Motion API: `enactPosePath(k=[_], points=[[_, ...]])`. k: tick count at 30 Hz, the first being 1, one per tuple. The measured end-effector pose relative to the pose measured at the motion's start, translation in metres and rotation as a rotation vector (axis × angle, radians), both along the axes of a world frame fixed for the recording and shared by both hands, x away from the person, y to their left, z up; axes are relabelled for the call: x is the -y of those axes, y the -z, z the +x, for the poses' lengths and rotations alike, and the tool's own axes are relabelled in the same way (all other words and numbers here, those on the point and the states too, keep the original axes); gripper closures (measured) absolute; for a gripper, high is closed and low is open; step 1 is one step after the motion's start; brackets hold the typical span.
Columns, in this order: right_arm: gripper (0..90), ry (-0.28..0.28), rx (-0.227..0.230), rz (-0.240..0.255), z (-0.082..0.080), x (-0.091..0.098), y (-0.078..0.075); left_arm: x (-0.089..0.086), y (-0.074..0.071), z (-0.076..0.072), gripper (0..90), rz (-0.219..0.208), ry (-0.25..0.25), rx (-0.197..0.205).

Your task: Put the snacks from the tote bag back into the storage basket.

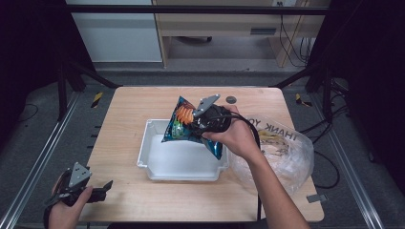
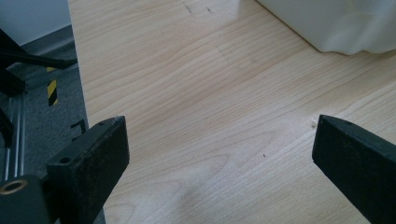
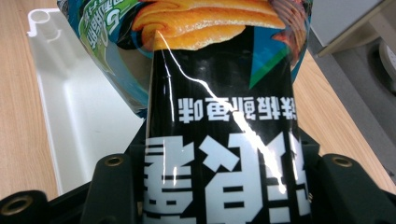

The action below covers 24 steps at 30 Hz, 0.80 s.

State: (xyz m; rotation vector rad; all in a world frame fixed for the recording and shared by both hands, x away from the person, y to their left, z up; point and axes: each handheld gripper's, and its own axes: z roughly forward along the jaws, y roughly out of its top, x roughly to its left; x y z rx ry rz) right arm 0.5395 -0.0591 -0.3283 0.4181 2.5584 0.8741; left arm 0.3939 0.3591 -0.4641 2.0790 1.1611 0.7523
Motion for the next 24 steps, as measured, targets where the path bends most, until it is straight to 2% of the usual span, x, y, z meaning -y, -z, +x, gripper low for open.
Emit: enactPosePath(k=[10,17,24], points=[[44.9,-0.058,-0.02,-0.017,-0.002,-0.024,0.013,0.002,0.0,0.0,3.7,0.0,0.014,-0.003],[44.9,-0.088,-0.044,-0.048,-0.004,-0.036,0.023,0.002,0.001,0.0,3.9,0.008,0.023,-0.014],[45.0,-0.113,-0.059,-0.051,-0.006,-0.042,0.031,0.005,0.002,0.001,4.0,0.01,0.033,-0.017]])
